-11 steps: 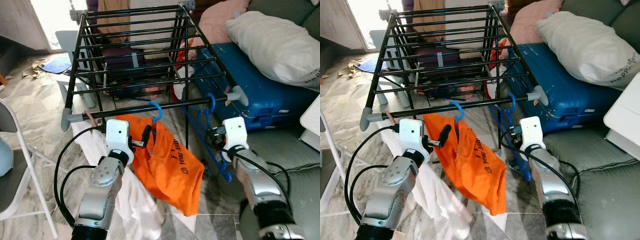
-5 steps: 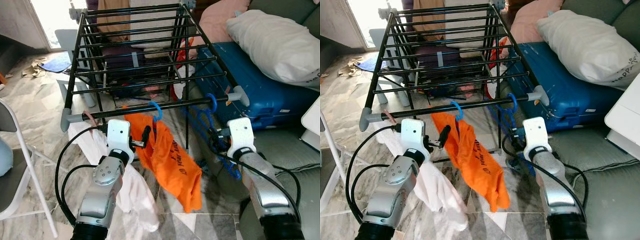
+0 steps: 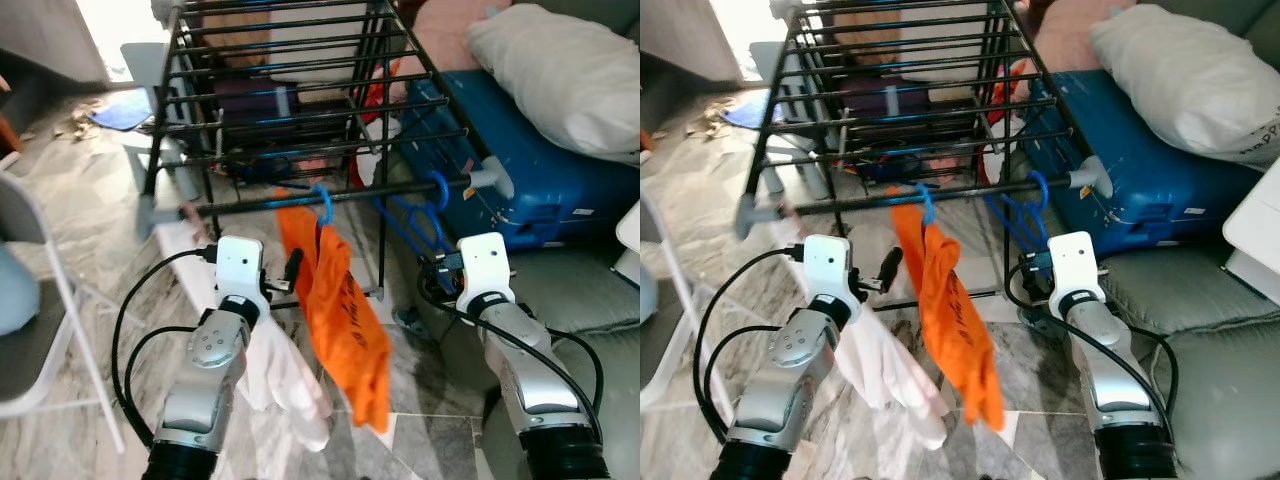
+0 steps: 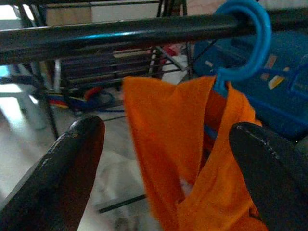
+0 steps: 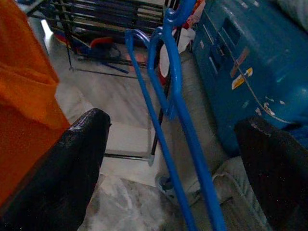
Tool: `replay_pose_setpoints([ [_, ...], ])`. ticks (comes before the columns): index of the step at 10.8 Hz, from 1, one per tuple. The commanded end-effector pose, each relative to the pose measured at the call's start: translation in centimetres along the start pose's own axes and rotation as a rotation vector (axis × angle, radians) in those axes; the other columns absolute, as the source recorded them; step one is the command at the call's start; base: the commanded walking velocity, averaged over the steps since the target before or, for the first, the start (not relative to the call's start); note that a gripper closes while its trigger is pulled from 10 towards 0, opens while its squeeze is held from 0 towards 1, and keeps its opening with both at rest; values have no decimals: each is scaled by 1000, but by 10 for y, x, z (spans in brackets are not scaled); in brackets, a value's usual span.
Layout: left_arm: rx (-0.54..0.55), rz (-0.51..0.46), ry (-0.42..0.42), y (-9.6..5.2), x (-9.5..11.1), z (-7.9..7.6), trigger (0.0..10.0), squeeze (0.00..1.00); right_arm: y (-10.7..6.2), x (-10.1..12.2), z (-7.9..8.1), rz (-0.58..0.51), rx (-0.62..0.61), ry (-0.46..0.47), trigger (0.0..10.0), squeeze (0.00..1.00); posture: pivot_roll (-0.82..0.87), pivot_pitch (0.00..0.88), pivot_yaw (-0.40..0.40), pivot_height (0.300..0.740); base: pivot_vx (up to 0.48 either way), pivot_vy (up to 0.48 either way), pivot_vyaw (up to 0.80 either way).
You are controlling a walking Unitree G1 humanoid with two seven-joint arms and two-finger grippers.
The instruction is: Hang hanger
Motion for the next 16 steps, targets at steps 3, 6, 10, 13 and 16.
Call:
replay_pose_setpoints([
  [3,10,7,11,1,-2,0,10000,0,0,5,-8,-7,-31,4,10000,1000,-194,0,18,740,-406,0,0],
  [6,10,10,16,1,-3,-1,10000,0,1,6,-10,-12,-37,-1,10000,1000,-196,0,18,740,-396,0,0],
  [10,37,5,27,0,-4,4,10000,0,3,8,-8,-21,-29,-2,10000,1000,-191,0,13,740,-354,0,0],
  [13,48,6,28,0,-4,8,10000,0,3,8,-5,-22,-23,2,10000,1000,-193,0,17,740,-273,0,0],
  [16,35,-27,28,3,5,6,10000,0,5,11,-1,-26,-20,16,10000,1000,-182,0,22,740,-171,0,0],
])
Point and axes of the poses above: a point about 5 cm out from each wrist's last joint towards the gripper, its own y axis pointing out of the wrist towards the gripper, its own x axis along the axis of the wrist's last joint, z = x × y, the point moved 5 cm from there along y, pointing out of the wrist towards the gripper, and after that the axes turned 13 degrees about -y, right-handed, at the moved point
